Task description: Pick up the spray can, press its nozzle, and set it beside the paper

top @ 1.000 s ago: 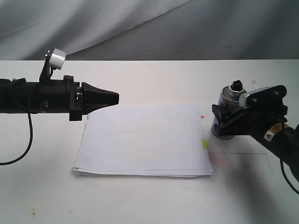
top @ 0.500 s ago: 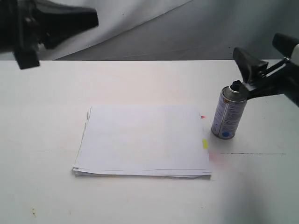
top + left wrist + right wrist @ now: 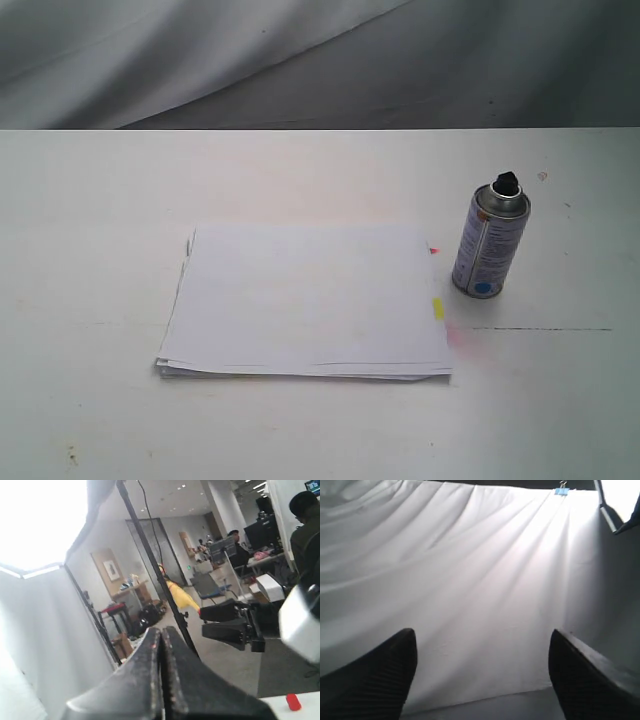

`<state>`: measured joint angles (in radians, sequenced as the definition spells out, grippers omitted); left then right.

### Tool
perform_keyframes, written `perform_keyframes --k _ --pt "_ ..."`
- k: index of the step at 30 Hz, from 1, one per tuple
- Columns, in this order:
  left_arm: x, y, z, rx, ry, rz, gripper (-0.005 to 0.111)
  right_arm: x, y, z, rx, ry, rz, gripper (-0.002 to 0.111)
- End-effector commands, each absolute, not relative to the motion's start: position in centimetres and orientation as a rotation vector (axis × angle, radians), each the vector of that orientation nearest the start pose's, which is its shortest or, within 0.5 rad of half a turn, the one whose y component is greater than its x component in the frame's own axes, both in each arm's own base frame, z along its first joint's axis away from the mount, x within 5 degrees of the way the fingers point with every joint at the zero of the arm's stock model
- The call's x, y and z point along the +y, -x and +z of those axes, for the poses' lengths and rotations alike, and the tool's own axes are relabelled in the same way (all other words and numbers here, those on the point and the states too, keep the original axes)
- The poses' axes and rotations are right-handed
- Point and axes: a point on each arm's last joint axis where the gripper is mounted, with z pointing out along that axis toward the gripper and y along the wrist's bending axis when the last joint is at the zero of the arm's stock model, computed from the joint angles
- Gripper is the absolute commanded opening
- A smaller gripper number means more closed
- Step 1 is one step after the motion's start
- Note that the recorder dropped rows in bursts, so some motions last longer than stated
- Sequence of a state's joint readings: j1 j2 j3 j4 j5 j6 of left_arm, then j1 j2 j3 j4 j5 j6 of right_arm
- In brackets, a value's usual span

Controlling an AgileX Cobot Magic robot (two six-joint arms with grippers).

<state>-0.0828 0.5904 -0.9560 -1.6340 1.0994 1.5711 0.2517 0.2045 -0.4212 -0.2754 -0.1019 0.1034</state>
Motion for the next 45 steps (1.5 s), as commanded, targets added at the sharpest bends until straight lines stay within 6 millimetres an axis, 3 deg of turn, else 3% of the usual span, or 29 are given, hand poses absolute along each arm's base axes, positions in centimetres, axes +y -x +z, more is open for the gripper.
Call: perform_keyframes --k 1,6,15,19,24,29,33,45 --pt "-7.4 2.2 46.9 0.868 -0.889 -0.654 0.000 0.0 -1.2 33.5 1.175 0.212 0.070 0.059" --pt "-6.4 6.1 46.5 0.830 -0.793 -0.546 0.000 -0.4 -0.6 34.3 1.334 0.154 0.141 0.043" --pt "-4.4 9.9 43.4 0.777 -0.608 -0.311 0.000 -0.3 0.0 34.6 1.290 0.130 0.209 0.010" --pt "-3.9 7.7 41.6 0.841 -0.526 -0.275 0.000 -0.3 0.0 34.6 1.290 0.128 0.215 0.000" --pt "-3.5 4.5 39.2 0.941 -0.458 -0.249 0.000 -0.3 0.0 34.6 1.291 0.125 0.227 0.000" --pt "-2.0 2.0 37.6 0.989 -0.284 -0.141 0.000 -0.3 0.0 34.6 1.291 0.125 0.227 0.000" --pt "-1.2 1.3 37.0 1.002 -0.194 -0.108 0.000 -0.2 0.0 34.6 1.291 0.124 0.229 0.000" --pt "-1.3 1.0 36.7 1.013 -0.199 -0.114 0.000 -0.2 0.0 34.6 1.293 0.124 0.229 0.000"
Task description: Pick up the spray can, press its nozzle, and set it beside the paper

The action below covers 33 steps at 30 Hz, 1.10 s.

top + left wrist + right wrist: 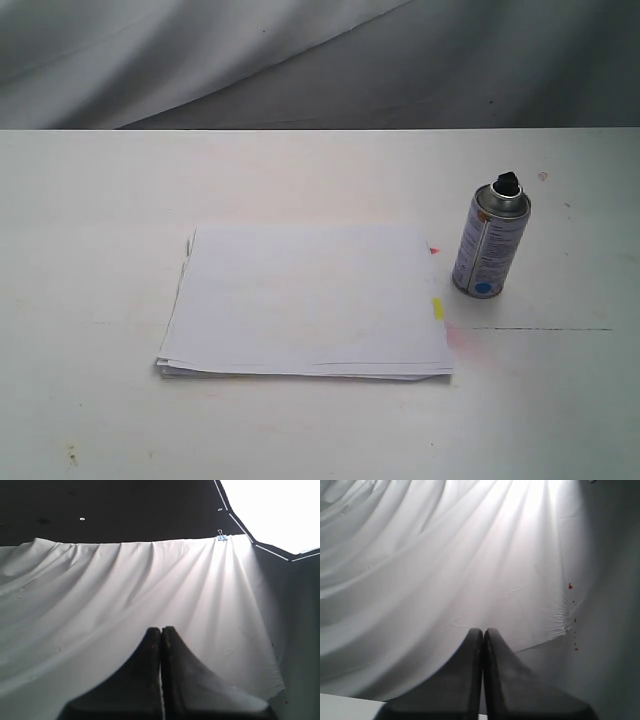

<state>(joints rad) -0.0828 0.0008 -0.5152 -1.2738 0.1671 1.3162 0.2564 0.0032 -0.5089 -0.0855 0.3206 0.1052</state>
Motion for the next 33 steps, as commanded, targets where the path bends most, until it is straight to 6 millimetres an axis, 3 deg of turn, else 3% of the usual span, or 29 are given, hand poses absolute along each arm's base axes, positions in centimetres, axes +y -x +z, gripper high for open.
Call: perform_keyframes --k 1,10,13,16,19,23,29,33 --pt "-1.3 1.0 36.7 1.013 -0.199 -0.114 0.000 -0.2 0.0 34.6 1.293 0.124 0.229 0.000" --pt "-1.3 0.2 35.6 1.054 -0.200 -0.114 0.000 -0.2 0.0 34.6 1.293 0.124 0.229 0.000" --pt "-1.4 -1.0 33.5 1.123 -0.238 -0.057 0.000 -0.2 0.0 34.6 1.293 0.124 0.229 0.000" --pt "-1.4 -2.5 30.7 1.208 -0.382 0.154 0.000 -0.2 0.0 34.6 1.293 0.124 0.229 0.000" --pt "-1.4 -3.7 27.7 1.333 -0.413 0.156 0.000 -0.2 0.0 34.6 1.293 0.124 0.229 0.000" --pt "-0.5 -5.0 23.5 1.517 -0.233 0.102 0.000 -0.2 0.0 34.6 1.293 0.124 0.229 0.000" --pt "-0.4 -5.6 20.4 1.598 -0.152 0.028 0.000 -0.2 0.0 34.6 1.293 0.124 0.229 0.000" --pt "-0.4 -5.6 19.9 1.637 -0.139 0.013 0.000 -0.2 0.0 34.6 1.293 0.124 0.229 0.000"
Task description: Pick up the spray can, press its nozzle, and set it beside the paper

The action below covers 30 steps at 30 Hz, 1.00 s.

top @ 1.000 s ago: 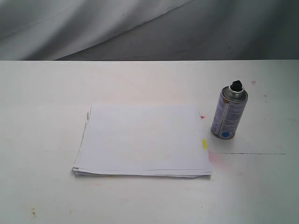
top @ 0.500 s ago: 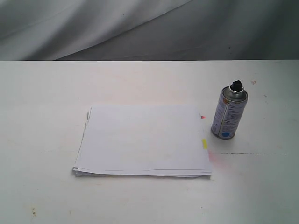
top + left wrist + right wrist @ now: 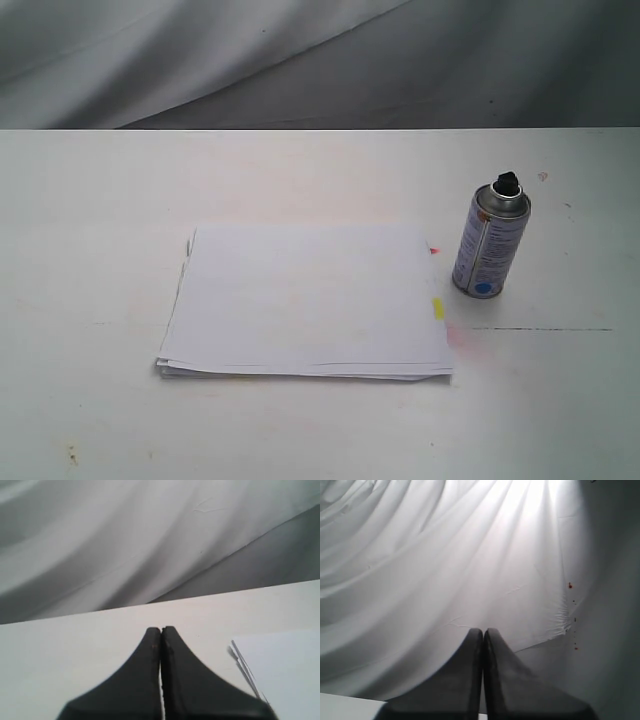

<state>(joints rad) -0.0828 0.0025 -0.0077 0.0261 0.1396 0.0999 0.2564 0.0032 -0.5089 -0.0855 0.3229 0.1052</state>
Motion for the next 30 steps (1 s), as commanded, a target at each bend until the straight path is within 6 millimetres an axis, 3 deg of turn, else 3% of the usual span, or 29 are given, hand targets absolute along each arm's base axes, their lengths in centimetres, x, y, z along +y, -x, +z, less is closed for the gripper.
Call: perform_keyframes --k 1,23,30 --pt "-0.4 -5.6 19.8 1.645 -0.123 -0.002 0.000 -0.2 0.0 34.6 1.293 0.124 0.229 0.000" --pt "-0.4 -5.6 19.7 1.661 -0.111 -0.013 0.000 -0.3 0.0 34.6 1.289 0.141 0.191 0.000" --pt "-0.4 -5.6 19.7 1.661 -0.113 -0.011 0.000 0.0 -1.8 31.5 1.404 0.168 0.152 0.000"
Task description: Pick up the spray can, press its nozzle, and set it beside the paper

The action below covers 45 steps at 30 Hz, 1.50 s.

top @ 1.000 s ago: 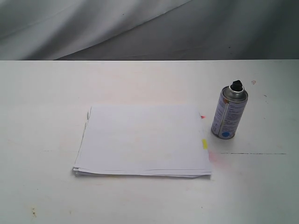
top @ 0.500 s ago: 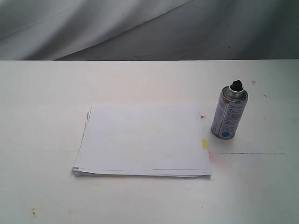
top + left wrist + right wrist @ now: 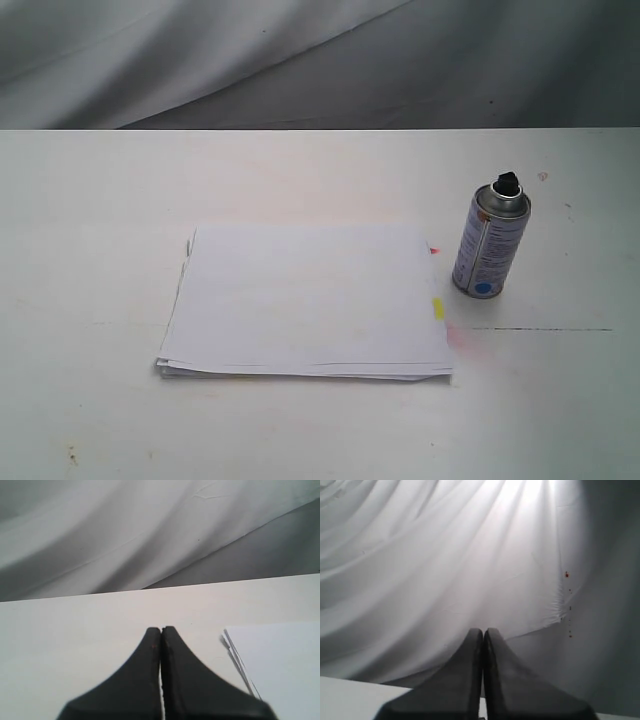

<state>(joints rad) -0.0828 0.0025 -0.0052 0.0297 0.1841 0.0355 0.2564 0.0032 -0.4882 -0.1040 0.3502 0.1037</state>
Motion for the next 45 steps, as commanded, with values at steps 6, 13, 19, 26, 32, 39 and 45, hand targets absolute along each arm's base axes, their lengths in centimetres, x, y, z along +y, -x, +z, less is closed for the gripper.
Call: perform_keyframes --k 6,13,19,26,32,39,45 --pt "-0.4 -5.6 19.7 1.661 -0.113 -0.011 0.000 0.9 -4.3 26.1 1.429 0.211 0.143 0.000" --pt "-0.4 -5.6 19.7 1.661 -0.113 -0.011 0.000 1.3 -5.2 22.5 1.469 0.217 0.168 0.000" --pt "-0.4 -5.6 19.7 1.661 -0.113 -0.011 0.000 1.4 -5.5 20.9 1.510 0.234 0.154 0.000" --pt "-0.4 -5.6 19.7 1.661 -0.116 -0.009 0.000 1.4 -5.5 20.8 1.525 0.236 0.150 0.000" --pt "-0.4 -5.6 19.7 1.661 -0.116 -0.009 0.000 1.4 -5.5 20.8 1.527 0.225 0.163 0.000" --pt "-0.4 -5.6 19.7 1.661 -0.114 -0.011 0.000 1.4 -5.5 20.8 1.527 0.225 0.163 0.000" --pt "-0.4 -5.6 19.7 1.661 -0.114 -0.011 0.000 1.4 -5.5 20.8 1.527 0.225 0.163 0.000"
